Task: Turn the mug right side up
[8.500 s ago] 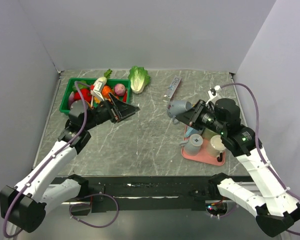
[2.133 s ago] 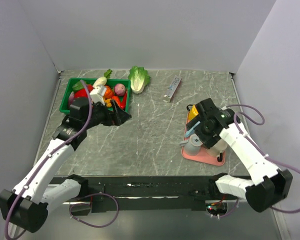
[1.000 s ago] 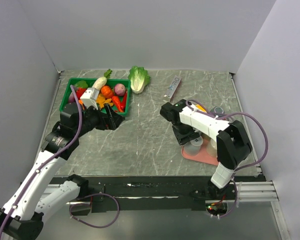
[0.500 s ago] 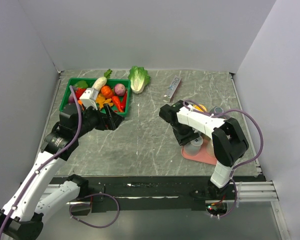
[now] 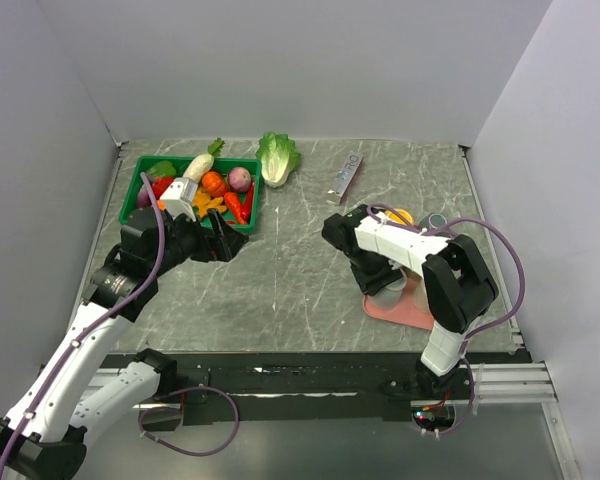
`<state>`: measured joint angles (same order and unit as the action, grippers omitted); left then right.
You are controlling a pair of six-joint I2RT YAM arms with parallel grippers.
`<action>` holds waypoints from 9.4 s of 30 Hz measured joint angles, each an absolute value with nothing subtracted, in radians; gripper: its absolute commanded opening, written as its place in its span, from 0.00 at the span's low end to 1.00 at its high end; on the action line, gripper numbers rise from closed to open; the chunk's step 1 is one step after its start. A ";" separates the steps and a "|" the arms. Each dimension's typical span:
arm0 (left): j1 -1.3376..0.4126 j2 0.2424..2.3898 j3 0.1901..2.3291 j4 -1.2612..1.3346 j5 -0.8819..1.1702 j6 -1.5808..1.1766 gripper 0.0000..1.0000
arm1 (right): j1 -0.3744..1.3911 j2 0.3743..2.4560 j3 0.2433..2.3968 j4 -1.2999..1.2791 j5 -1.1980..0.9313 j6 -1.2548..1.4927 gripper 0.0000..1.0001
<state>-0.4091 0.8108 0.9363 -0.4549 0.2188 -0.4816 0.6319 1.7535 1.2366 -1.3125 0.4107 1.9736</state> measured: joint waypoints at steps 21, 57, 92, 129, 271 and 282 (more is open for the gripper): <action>-0.409 0.813 0.913 -0.451 0.212 -0.475 0.96 | 0.621 1.752 1.169 -1.311 0.429 1.975 0.45; -0.409 0.813 0.886 -0.335 0.353 -0.573 0.96 | 0.642 1.072 1.074 -1.279 0.378 1.643 0.00; -0.666 1.054 0.932 0.340 0.558 -0.995 0.88 | 0.686 0.933 1.026 0.055 -0.233 0.977 0.00; -0.703 1.090 0.949 0.443 0.413 -1.116 0.01 | 0.710 0.920 0.958 0.173 -0.184 1.017 0.00; -0.409 1.113 0.574 -0.223 -0.736 -0.874 0.39 | 0.419 0.999 0.962 -0.372 -0.323 1.028 0.65; -0.410 1.138 0.556 -0.255 -0.688 -0.905 0.67 | 0.414 0.999 0.962 -0.378 -0.323 1.032 0.65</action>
